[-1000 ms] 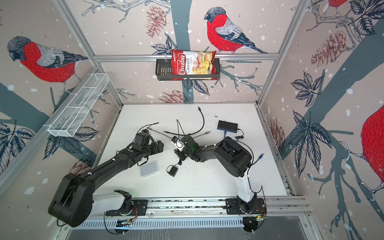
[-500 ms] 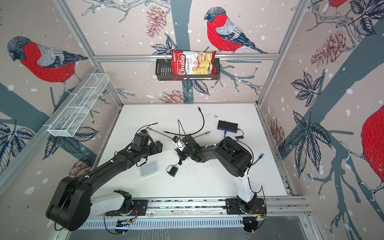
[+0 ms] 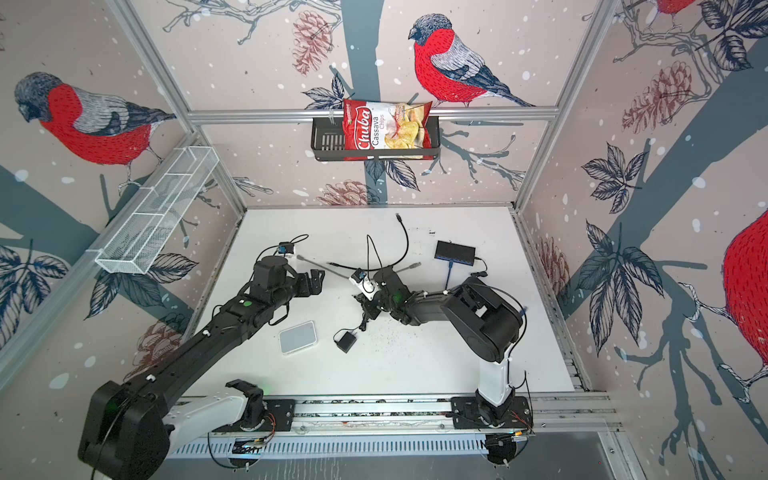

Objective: Insert the plug into the switch port
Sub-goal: 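Lift the barrel plug with the right gripper while the left moves over the router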

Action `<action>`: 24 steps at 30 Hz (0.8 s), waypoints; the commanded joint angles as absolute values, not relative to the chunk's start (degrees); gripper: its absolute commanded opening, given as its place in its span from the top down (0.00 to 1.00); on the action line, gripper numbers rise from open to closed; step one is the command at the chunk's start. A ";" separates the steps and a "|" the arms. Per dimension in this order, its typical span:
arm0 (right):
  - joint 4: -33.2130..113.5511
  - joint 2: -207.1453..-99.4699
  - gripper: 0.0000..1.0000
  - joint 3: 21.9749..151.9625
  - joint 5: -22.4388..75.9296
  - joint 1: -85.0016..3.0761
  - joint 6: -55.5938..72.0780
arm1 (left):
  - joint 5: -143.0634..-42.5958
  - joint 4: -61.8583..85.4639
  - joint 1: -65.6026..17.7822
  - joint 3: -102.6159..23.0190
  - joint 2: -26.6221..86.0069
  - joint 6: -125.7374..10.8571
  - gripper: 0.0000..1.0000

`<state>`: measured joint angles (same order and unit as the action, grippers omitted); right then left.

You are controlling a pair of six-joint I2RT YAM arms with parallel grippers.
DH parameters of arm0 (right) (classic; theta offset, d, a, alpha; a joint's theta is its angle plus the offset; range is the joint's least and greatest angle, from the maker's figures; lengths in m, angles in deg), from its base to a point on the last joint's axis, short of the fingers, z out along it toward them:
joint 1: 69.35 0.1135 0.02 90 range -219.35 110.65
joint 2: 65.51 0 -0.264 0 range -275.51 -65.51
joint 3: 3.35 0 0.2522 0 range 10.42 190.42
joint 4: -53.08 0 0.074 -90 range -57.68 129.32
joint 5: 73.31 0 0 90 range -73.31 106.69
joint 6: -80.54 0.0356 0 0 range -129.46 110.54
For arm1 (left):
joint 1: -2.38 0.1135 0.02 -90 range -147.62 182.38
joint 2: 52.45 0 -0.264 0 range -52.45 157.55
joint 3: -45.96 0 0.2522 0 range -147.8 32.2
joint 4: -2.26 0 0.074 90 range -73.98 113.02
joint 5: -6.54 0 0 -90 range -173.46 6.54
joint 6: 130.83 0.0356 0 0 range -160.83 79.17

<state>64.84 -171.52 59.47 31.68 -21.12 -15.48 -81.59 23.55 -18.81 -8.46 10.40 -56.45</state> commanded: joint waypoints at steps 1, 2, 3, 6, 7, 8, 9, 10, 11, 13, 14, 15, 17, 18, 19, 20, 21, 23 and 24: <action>65.99 -169.74 0.93 58.50 32.86 -21.09 -14.47 | -78.60 26.17 -19.15 -9.50 8.93 -45.10 0.04; 66.24 -169.30 0.93 58.00 32.95 -21.09 -14.39 | -78.41 26.30 -19.24 -9.47 8.34 -42.34 0.04; 66.54 -168.89 0.94 57.59 33.12 -21.09 -14.14 | -78.43 26.37 -19.24 -9.37 7.88 -38.96 0.03; 67.05 -168.04 0.94 56.67 33.61 -21.03 -13.46 | -78.12 26.90 -19.33 -9.09 7.14 -29.60 0.04; 67.17 -167.81 0.94 56.42 33.66 -20.95 -13.28 | -78.72 27.62 -19.40 -9.13 7.26 -26.40 0.04; 67.28 -167.80 0.94 56.22 33.66 -20.93 -13.09 | -79.04 28.22 -19.36 -9.27 7.46 -23.82 0.04; 67.45 -167.73 0.94 56.11 33.77 -20.83 -12.91 | -79.38 28.67 -19.33 -9.33 7.93 -21.26 0.04; 67.53 -167.72 0.94 55.95 33.74 -20.79 -12.73 | -80.47 30.38 -19.34 -9.89 8.70 -18.60 0.04; 67.55 -167.81 0.94 55.93 33.74 -20.74 -12.63 | -81.17 32.01 -19.33 -10.43 9.35 -17.07 0.05; 67.44 -167.83 0.94 55.86 33.66 -20.49 -12.44 | -83.12 37.45 -19.42 -12.43 11.50 -12.25 0.06; 67.44 -167.84 0.94 55.82 33.68 -20.41 -12.45 | -83.63 40.05 -19.42 -13.54 12.34 -10.76 0.06; 67.53 -167.81 0.94 55.77 33.66 -20.31 -12.40 | -84.24 43.16 -19.42 -14.70 13.39 -9.01 0.06; 67.62 -167.91 0.94 55.83 33.56 -20.33 -12.45 | -85.38 48.47 -19.74 -16.43 15.00 -6.56 0.07; 67.62 -168.04 0.94 55.83 33.50 -20.30 -12.43 | -86.19 51.30 -20.06 -17.19 15.75 -5.62 0.07; 67.69 -168.06 0.94 55.93 33.48 -20.30 -12.49 | -86.38 53.75 -20.64 -17.53 16.28 -4.86 0.07; 67.69 -168.07 0.94 55.98 33.56 -20.36 -12.53 | -85.92 55.33 -21.21 -17.41 16.60 -4.46 0.07; 67.78 -168.16 0.94 55.95 33.52 -20.30 -12.53 | -85.41 56.71 -21.96 -17.13 16.76 -4.31 0.07; 68.01 -168.16 0.94 55.86 33.35 -20.33 -12.49 | -86.03 58.58 -22.79 -16.48 16.38 -4.45 0.06; 68.14 -168.16 0.94 55.72 33.26 -20.30 -12.45 | -86.18 58.92 -23.18 -15.82 15.84 -4.77 0.06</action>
<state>66.26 -168.16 55.80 33.12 -20.48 -12.55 -84.87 52.40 -22.57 -16.46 16.45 -6.90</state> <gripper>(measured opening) 0.082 0.937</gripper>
